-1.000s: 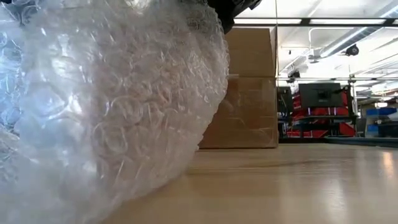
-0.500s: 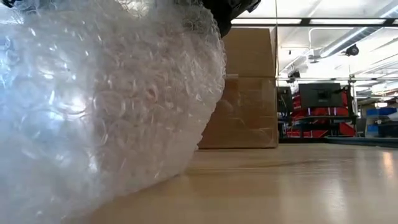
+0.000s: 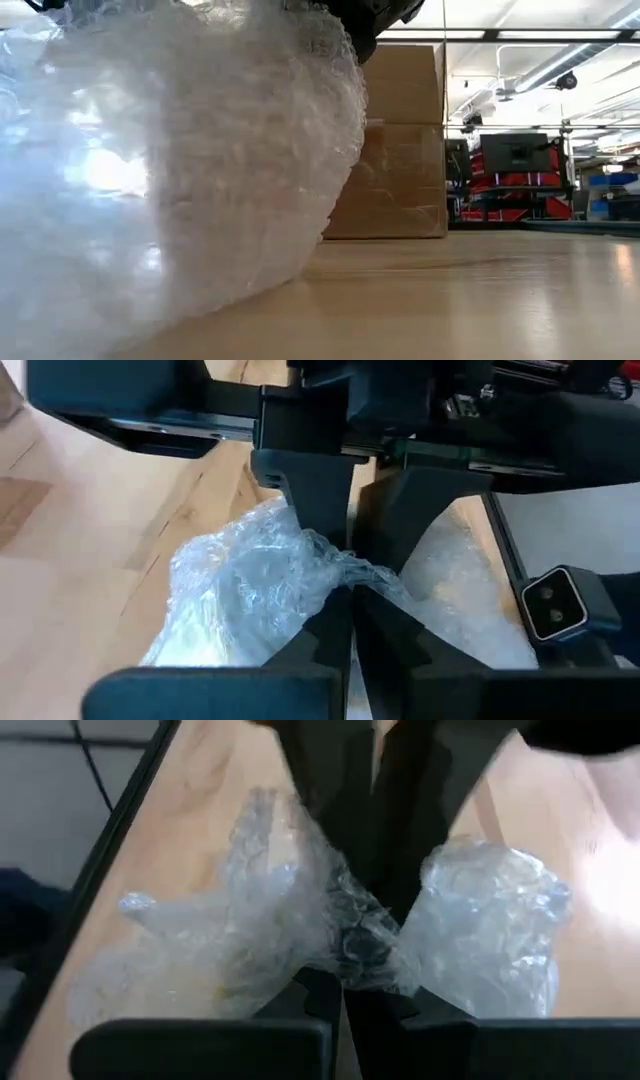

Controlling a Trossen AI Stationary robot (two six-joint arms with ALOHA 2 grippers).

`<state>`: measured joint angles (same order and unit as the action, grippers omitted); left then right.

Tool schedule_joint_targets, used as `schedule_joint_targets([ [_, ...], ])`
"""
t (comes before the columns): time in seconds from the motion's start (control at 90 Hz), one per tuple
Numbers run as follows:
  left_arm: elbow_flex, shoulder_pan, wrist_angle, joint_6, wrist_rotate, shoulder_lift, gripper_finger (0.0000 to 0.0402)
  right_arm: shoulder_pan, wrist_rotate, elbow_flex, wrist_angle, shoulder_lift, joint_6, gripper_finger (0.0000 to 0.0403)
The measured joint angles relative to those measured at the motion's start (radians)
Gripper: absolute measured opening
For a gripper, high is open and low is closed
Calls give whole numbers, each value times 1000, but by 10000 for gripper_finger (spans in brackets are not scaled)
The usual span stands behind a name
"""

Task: Wrap mug
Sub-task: Wrap the yellow mug with a bubble wrap

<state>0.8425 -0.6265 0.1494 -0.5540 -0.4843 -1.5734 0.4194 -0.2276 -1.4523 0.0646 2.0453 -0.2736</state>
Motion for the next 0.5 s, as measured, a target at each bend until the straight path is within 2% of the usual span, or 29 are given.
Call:
schedule_joint_targets([
  [0.5,0,6,20,-1,-8,3,0,-3,1,0,46,-36,138,0],
])
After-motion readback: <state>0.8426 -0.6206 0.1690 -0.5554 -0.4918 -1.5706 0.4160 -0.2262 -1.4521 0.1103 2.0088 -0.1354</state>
